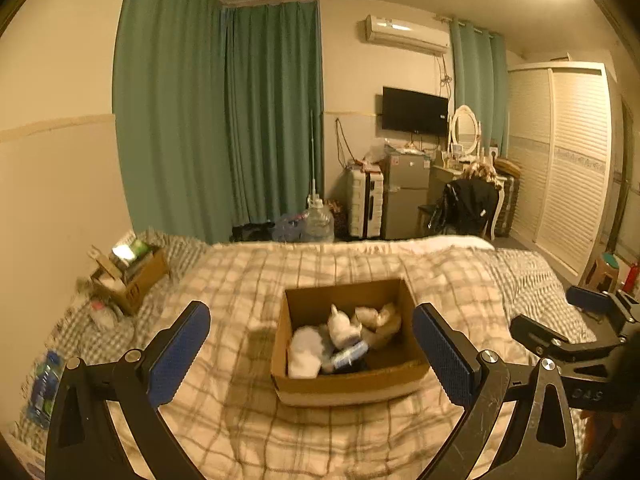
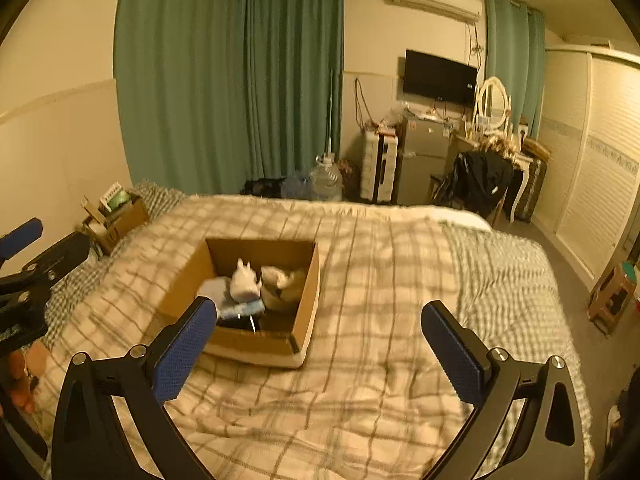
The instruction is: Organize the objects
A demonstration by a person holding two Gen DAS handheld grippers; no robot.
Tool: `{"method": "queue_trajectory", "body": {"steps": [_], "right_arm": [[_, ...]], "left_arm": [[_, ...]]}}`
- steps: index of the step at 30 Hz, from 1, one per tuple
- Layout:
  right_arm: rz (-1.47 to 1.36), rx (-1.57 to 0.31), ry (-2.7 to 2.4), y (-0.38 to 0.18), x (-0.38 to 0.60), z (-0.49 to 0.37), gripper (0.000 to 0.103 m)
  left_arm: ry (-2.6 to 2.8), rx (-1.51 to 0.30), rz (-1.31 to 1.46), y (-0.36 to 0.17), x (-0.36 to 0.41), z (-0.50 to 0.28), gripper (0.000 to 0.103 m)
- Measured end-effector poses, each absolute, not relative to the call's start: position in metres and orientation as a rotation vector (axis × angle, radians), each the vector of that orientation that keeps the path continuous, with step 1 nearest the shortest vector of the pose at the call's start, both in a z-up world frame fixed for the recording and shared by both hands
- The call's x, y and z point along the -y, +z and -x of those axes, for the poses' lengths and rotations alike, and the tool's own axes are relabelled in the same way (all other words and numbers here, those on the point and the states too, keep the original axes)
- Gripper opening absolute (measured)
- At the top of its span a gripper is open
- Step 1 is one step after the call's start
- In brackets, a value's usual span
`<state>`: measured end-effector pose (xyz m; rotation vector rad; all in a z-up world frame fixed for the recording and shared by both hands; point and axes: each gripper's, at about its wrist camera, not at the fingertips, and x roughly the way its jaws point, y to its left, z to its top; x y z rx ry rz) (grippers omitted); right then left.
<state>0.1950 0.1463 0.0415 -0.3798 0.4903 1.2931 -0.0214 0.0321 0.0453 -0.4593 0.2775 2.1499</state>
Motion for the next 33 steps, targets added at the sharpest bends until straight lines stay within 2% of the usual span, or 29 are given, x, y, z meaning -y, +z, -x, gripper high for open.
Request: {"method": "queue_trajectory", "body": {"steps": [7,11,17,33], "right_arm": [[0.351,-0.424,1.254,-0.018,-0.148,-0.191,0.103],[0.306,-0.451,1.26,-0.026,-0.148,-0.197,0.103],[0.313,-0.456,1.26,-0.029,-0.151,-0.2,0.103],[0.357,-0.447,1.276,-0.034,-0.153,-0.193,0.103]], "left_arm": [[2.126,-0.305,0.522,-0.015,-0.036,0.019,0.103],[2.126,-0.327,0.549,-0.033,-0.036,0.021,0.103],[2.117,-0.251,0.578,-0.034,-0.03,0.029,0.103],[2.092,-0.282,0.564,-0.03,-0.036,0.025,0.103]]}}
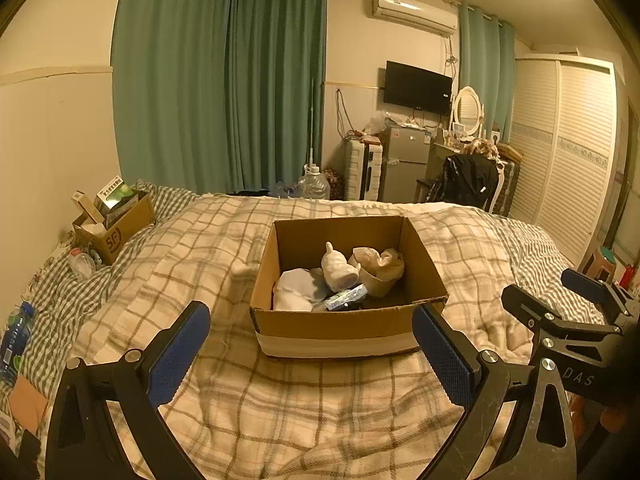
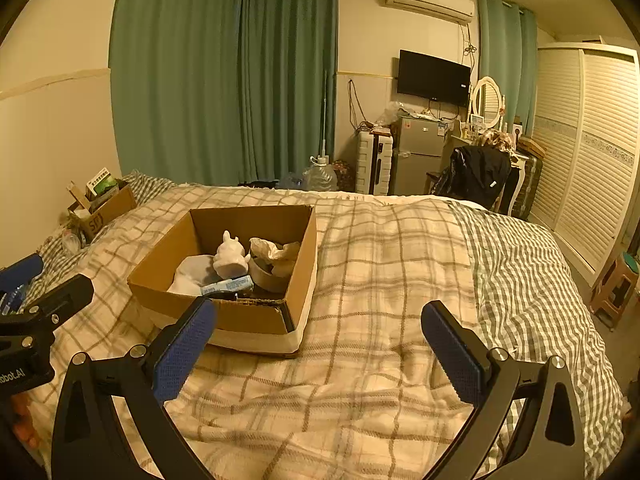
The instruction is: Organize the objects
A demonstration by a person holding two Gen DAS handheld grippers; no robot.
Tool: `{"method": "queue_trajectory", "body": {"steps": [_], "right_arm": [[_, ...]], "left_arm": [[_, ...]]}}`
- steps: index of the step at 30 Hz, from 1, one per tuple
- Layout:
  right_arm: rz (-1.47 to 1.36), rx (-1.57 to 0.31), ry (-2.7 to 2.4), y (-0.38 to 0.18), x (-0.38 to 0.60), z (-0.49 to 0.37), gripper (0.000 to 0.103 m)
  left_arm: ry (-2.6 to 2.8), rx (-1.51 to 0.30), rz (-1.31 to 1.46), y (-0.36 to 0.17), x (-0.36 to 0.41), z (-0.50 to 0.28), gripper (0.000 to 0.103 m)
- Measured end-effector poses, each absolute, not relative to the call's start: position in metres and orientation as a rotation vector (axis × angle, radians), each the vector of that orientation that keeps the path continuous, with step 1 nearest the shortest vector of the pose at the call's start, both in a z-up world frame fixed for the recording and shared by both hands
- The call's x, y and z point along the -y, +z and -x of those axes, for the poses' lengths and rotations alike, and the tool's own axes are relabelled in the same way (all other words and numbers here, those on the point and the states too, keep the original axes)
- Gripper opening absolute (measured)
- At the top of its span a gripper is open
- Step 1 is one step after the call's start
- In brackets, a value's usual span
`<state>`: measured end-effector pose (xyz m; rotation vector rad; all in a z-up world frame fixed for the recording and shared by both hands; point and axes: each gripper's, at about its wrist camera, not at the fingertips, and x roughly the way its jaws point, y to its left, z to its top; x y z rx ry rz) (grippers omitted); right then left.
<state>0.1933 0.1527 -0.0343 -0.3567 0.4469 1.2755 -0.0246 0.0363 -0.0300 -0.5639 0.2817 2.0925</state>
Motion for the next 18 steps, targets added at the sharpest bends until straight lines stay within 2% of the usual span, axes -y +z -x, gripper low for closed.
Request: {"method": "queue_trajectory", "body": {"steps": [18], "right_arm": [[0.337,-0.416,1.29,-0.026,-0.1465,-0.1872,0.103]], "left_arm": [[2.084,-0.297,0.564,-0.0327,-0.0335,0.0267,0.103]]}}
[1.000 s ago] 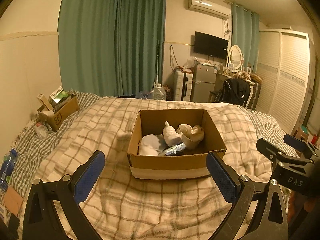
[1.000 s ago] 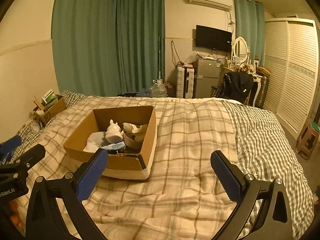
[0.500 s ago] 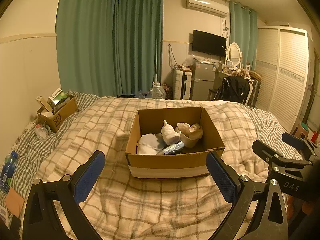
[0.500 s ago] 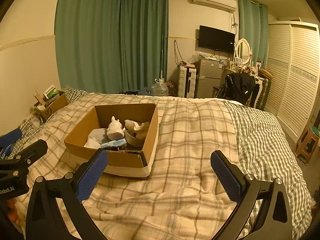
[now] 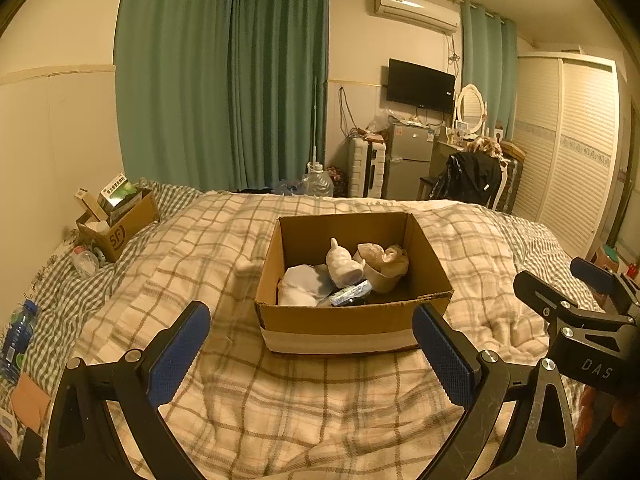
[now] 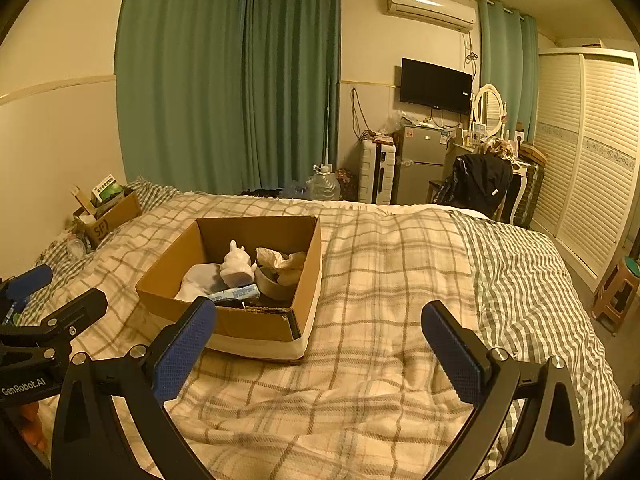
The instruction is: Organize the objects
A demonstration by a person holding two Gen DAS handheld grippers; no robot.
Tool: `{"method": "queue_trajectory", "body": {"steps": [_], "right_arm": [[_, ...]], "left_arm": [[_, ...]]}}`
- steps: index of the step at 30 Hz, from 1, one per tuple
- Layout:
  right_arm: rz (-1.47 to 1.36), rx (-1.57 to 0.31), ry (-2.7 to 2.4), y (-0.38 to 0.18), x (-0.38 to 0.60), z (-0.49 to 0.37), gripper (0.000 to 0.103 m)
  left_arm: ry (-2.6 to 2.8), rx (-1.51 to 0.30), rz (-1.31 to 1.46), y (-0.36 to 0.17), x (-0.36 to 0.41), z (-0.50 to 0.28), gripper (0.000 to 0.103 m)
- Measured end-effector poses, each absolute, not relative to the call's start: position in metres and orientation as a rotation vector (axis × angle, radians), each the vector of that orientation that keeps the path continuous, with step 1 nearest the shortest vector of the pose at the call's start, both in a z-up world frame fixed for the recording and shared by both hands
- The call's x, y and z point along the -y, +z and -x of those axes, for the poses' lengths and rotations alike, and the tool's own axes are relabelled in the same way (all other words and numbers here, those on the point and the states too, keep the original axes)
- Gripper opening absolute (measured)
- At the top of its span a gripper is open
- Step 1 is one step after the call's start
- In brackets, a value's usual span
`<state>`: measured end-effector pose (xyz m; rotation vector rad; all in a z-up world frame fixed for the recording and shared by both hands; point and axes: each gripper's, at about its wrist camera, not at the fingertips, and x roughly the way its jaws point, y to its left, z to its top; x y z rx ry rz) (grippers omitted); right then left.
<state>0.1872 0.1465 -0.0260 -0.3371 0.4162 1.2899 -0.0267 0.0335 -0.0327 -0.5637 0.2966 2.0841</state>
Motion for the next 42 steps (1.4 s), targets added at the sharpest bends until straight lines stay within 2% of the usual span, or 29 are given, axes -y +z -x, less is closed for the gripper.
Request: {"method": "queue_trajectory", "body": {"steps": [42], "right_arm": [[0.351,-0.425,1.286,-0.0263,-0.1455,-0.1825,0.103]], "left_arm": [[2.049,-0.316,0.552,-0.0313,-0.0319,0.0245,0.103]]}}
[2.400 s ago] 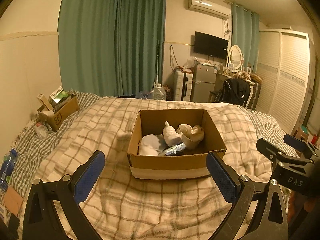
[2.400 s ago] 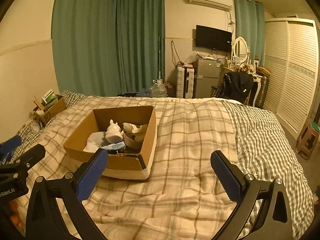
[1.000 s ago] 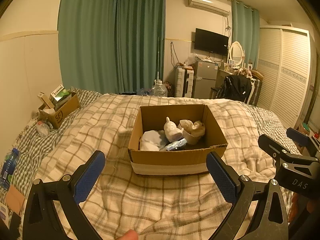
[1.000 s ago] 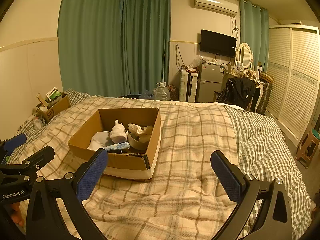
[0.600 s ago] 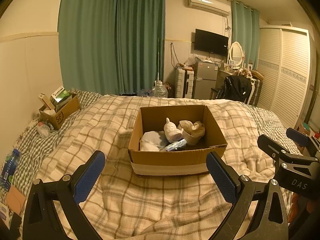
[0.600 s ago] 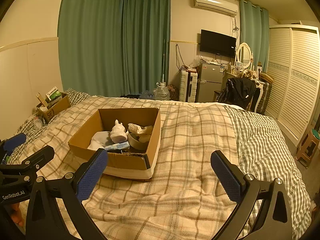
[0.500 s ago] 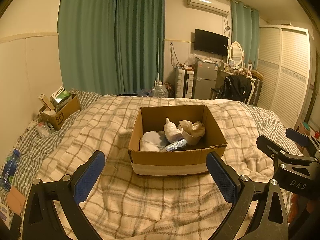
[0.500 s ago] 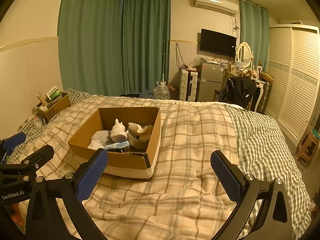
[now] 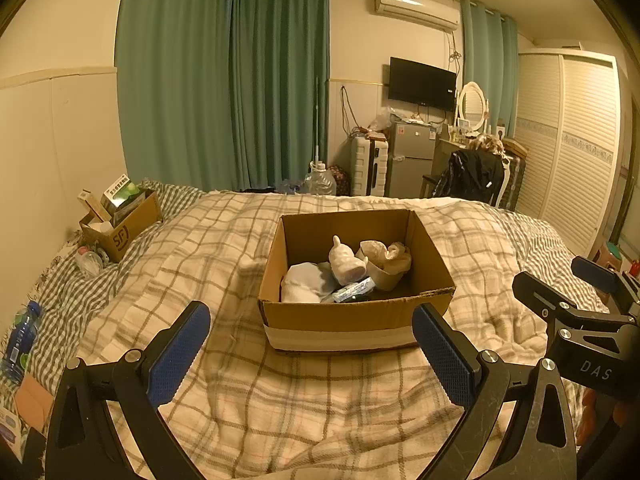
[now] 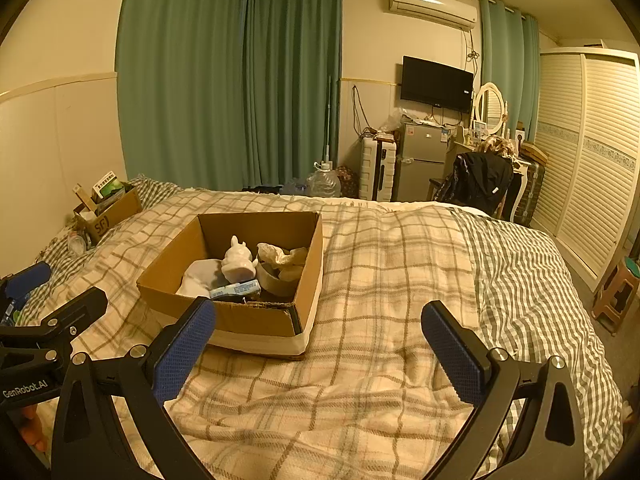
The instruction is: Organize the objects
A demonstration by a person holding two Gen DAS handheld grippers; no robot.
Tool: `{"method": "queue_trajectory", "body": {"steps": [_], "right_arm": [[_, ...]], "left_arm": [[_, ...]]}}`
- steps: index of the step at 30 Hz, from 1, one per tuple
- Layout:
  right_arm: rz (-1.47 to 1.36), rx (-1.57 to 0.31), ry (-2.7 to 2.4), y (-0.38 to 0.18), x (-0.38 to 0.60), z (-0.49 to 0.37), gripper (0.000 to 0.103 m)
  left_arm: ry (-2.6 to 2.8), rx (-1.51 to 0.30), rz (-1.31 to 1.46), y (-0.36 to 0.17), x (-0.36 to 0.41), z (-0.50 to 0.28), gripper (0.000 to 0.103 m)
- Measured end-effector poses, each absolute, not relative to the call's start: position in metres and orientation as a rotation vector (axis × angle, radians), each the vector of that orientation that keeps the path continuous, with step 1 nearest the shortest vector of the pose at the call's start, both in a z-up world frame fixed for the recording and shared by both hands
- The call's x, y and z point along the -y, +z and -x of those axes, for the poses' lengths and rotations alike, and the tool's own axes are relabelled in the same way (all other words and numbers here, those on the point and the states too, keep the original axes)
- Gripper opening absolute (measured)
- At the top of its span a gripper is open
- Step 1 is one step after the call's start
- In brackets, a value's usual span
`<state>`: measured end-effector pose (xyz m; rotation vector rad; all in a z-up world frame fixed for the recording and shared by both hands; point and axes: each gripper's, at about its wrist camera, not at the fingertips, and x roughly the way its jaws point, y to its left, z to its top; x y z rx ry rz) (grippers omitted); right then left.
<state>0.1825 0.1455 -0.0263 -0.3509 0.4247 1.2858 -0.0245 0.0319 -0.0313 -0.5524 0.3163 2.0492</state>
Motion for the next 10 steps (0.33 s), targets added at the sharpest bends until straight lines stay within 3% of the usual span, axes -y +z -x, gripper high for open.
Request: {"method": "queue_trajectory", "body": {"steps": [10], "right_arm": [[0.358,-0.429,1.285,-0.0298,-0.1466,-0.1826,0.103]], "left_arm": [[2.055,-0.31,0.55,-0.0327,-0.0299,0.0245,0.103]]}}
